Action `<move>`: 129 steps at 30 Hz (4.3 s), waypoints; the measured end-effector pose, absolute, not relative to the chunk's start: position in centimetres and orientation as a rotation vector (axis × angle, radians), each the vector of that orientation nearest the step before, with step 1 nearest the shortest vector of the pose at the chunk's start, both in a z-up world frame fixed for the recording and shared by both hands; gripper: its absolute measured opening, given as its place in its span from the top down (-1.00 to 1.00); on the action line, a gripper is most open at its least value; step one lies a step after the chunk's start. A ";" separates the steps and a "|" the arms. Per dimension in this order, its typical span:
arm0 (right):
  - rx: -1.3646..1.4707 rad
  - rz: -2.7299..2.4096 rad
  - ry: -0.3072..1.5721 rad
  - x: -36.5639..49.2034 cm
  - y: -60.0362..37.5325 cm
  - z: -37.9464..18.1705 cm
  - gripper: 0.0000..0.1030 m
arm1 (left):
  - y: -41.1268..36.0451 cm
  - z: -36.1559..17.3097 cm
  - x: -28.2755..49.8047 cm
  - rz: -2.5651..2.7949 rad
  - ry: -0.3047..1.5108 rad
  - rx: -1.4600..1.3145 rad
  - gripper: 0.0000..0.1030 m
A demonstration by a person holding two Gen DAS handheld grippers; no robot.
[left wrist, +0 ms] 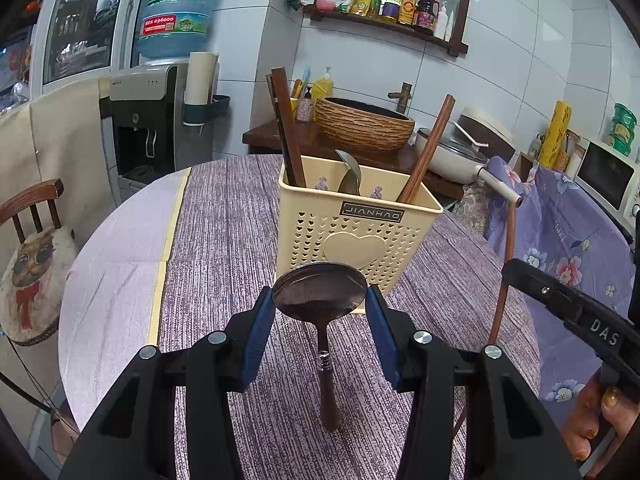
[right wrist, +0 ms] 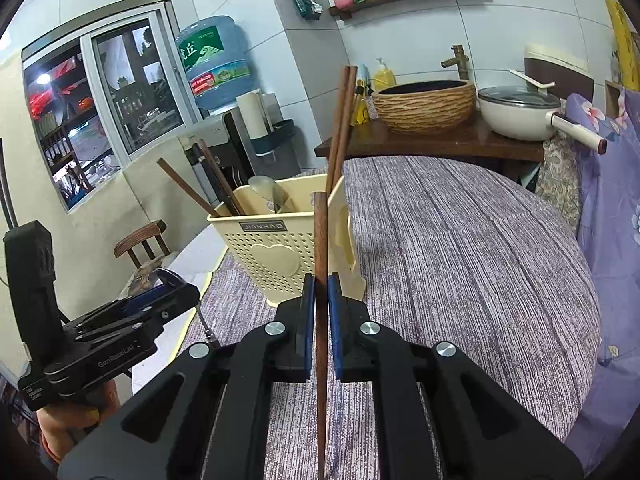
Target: Organize utensils
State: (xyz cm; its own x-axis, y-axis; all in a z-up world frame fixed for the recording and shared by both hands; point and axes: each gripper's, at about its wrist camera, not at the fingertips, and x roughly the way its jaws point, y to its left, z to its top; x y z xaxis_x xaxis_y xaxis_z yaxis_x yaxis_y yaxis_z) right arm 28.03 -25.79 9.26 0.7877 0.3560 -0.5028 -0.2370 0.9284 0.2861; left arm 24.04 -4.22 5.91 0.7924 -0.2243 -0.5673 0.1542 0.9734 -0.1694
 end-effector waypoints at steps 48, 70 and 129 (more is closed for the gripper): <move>0.131 0.249 0.313 37.1 -23.4 22.2 0.85 | -5.8 16.5 32.2 -0.159 0.388 -0.094 0.10; 0.074 0.251 0.422 37.3 -21.8 12.8 0.93 | -8.7 12.7 30.9 -0.123 0.352 0.087 0.09; 0.125 0.285 0.318 1.9 -24.2 1.5 -0.89 | 0.3 0.2 2.5 -0.086 0.344 -0.096 -0.90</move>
State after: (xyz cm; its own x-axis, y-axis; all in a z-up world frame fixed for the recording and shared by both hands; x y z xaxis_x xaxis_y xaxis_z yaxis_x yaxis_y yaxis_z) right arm 1.92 -24.17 1.48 0.9103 0.2952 -0.2901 -0.2560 0.9524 0.1657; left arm 2.54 0.25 0.19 0.9378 -0.1008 -0.3322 0.0682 0.9918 -0.1084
